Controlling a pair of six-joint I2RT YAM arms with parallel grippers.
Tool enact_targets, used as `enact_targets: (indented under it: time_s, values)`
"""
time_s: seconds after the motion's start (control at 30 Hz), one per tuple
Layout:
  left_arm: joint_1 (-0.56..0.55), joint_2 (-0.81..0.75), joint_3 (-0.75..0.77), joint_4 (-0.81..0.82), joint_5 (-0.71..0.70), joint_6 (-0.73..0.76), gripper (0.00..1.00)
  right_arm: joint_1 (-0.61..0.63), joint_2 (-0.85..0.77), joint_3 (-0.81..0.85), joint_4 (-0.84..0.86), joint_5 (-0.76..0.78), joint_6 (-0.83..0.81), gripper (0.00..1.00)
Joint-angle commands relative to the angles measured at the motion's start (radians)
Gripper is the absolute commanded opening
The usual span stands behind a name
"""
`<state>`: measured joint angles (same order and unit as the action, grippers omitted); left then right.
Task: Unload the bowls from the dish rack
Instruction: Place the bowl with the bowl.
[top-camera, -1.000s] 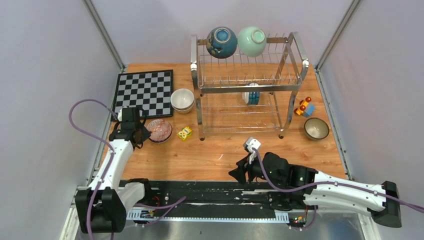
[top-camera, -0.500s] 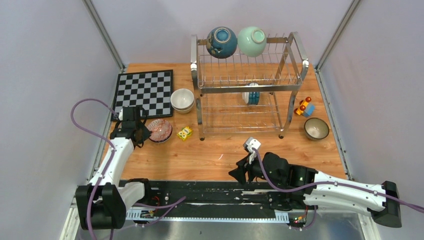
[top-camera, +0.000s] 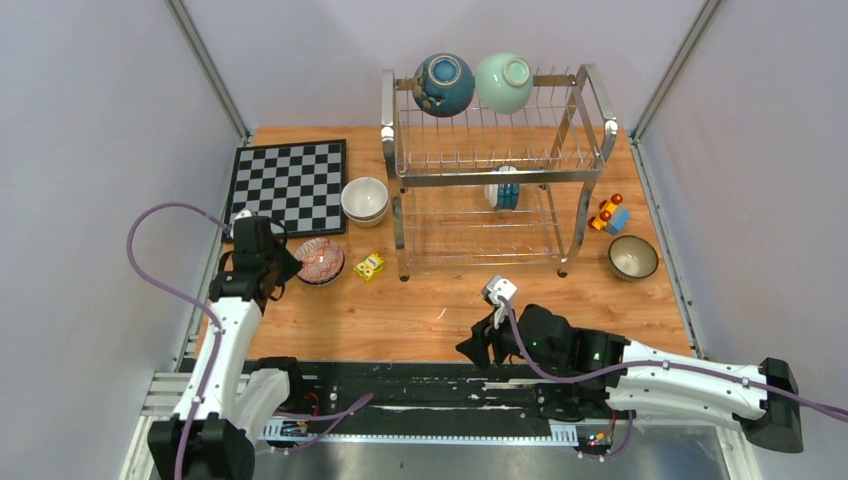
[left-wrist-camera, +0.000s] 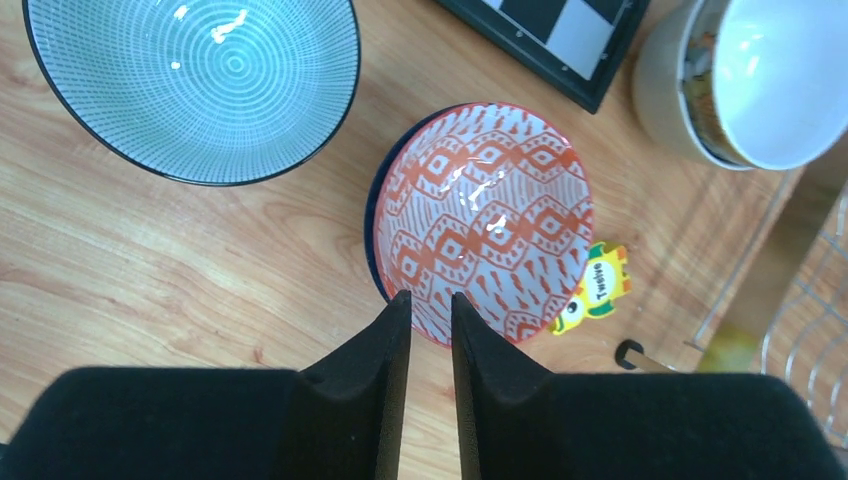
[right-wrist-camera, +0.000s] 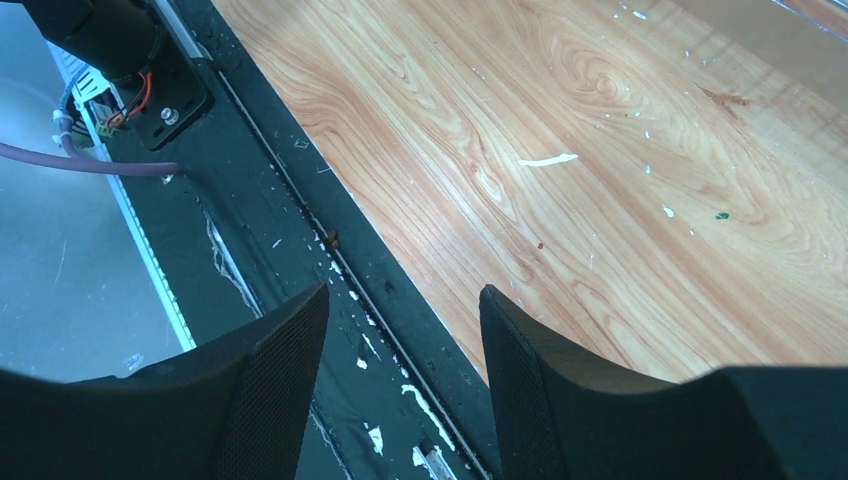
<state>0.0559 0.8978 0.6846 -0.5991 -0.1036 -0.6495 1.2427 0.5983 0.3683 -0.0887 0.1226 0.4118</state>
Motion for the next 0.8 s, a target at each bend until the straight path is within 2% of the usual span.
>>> enact_targets:
  time_s: [0.0, 0.13, 0.2, 0.5, 0.77]
  values:
    - [0.005, -0.07, -0.027, -0.025, 0.032, 0.013, 0.24, -0.009, 0.019, 0.002, 0.029, -0.014, 0.003, 0.61]
    - [0.005, -0.056, -0.048, -0.021, 0.006, 0.027, 0.39, -0.01, 0.036, 0.006, 0.034, -0.021, 0.007, 0.61]
    - [0.004, -0.039, -0.056, -0.006, 0.006, 0.028, 0.41, -0.011, 0.037, 0.008, 0.031, -0.023, 0.008, 0.6]
    - [0.005, 0.012, -0.094, 0.052, 0.028, -0.001, 0.28, -0.011, 0.002, -0.004, 0.014, -0.006, 0.016, 0.6]
    - [0.004, 0.034, -0.115, 0.074, 0.016, -0.002, 0.23, -0.01, 0.008, -0.003, 0.015, -0.004, 0.022, 0.6]
